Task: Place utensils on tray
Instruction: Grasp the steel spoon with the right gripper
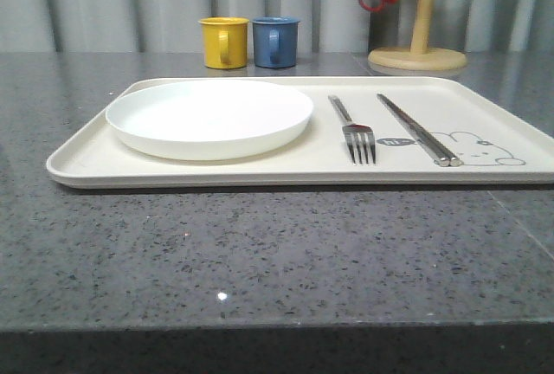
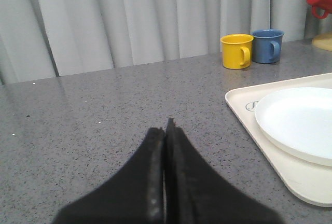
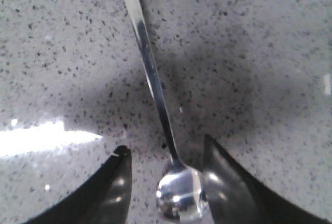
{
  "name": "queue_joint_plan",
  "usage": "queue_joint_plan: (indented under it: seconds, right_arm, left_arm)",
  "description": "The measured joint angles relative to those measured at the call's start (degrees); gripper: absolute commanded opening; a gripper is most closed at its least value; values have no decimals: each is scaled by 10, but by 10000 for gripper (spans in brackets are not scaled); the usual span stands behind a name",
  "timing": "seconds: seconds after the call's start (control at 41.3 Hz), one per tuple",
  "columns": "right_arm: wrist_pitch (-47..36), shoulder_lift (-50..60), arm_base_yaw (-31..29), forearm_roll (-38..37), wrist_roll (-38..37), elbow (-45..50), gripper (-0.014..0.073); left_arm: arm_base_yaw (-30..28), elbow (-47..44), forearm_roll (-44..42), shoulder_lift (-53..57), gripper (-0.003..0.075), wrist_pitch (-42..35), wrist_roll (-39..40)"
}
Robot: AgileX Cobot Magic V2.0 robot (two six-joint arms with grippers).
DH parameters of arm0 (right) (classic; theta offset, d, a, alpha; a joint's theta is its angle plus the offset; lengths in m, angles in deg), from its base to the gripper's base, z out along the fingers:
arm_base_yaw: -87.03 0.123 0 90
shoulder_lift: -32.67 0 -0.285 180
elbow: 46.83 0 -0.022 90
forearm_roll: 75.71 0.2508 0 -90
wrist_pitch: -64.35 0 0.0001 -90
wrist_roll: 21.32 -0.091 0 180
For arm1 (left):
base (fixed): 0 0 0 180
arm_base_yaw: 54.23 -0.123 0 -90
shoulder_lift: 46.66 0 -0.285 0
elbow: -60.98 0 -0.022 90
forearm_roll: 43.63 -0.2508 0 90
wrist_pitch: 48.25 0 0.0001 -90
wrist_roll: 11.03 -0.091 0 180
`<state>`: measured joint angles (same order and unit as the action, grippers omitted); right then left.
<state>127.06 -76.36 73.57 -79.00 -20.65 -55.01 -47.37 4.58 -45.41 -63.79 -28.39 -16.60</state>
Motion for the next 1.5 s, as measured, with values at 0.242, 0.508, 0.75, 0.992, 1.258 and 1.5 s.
queue_joint_plan:
  seconds: [0.242, 0.508, 0.75, 0.992, 1.258, 1.5]
  right_arm:
    - [-18, -37, 0, 0, 1, 0, 358]
    - [-18, -42, 0, 5, 1, -1, 143]
    - [-18, -42, 0, 1, 1, -1, -50]
    - [2, 2, 0, 0, 2, -1, -50]
    - [71, 66, 39, 48, -11, -1, -50]
    - [77, 73, 132, 54, -57, -1, -50]
  left_arm:
    - [0, 0, 0, 0, -19, 0, 0]
    - [0, 0, 0, 0, -19, 0, 0]
    - [0, 0, 0, 0, -19, 0, 0]
    - [0, 0, 0, 0, -19, 0, 0]
    - [0, 0, 0, 0, -19, 0, 0]
    - [0, 0, 1, 0, -19, 0, 0]
